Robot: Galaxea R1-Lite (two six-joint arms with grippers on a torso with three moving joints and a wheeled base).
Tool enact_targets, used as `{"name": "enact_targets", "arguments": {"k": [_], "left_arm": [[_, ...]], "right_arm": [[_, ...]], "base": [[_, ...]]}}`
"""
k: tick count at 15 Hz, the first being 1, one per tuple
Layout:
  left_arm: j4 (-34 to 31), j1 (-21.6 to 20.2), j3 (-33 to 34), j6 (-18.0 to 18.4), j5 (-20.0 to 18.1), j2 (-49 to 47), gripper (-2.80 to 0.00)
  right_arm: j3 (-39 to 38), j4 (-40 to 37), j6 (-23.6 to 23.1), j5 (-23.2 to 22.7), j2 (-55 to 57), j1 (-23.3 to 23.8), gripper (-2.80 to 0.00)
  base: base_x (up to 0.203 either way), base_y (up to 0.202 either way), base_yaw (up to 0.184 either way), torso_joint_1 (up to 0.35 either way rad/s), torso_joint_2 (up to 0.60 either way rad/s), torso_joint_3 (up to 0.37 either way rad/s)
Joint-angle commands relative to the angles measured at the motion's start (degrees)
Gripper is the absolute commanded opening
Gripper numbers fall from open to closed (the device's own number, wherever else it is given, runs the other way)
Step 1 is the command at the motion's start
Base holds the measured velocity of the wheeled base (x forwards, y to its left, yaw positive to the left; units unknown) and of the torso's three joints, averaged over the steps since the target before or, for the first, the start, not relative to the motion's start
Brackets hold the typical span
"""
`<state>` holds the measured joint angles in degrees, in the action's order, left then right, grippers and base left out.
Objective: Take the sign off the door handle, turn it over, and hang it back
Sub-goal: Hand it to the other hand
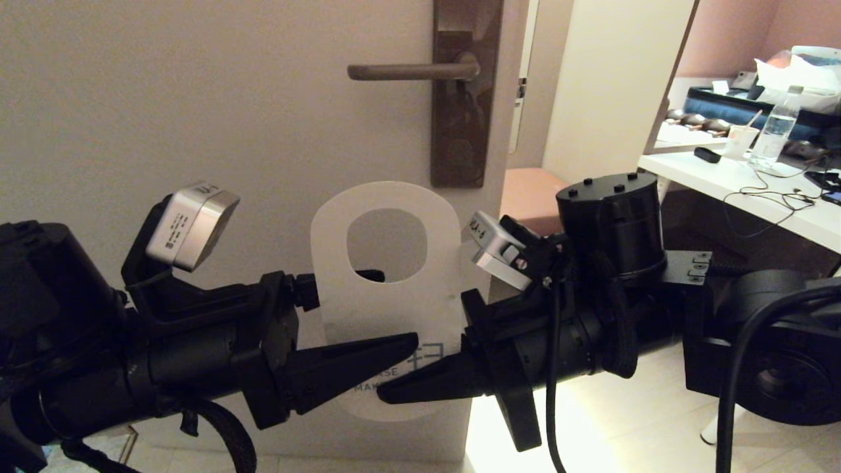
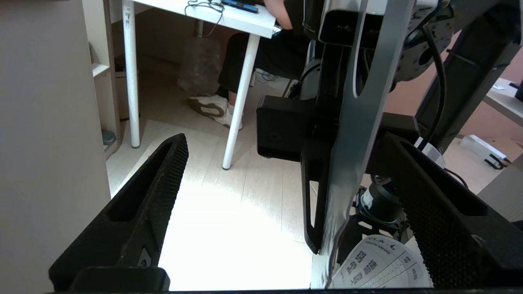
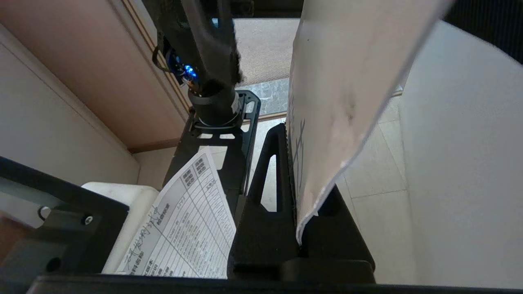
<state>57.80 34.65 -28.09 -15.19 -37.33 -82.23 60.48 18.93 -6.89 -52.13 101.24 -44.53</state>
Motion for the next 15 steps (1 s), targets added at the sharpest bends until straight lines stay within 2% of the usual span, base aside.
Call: {"name": "enact_targets", "arguments": {"k": [1,15], "left_arm": [[0.29,1.11,0.31,-0.02,-0.2,-0.3,0.0],[0.56,2.44,1.63,0.07,-0.2,0.14,0.0]], "right_arm": [[0.36,0.14,-0.06,-0.27,0.46,-0.03,-2.8],[2.01,0.05,-0.06,-0.23,1.85,-2.25,-2.8]], "base": [[0.0,0.0,0.0,0.0,0.0,0.0],[0.0,0.0,0.0,0.0,0.0,0.0]]}}
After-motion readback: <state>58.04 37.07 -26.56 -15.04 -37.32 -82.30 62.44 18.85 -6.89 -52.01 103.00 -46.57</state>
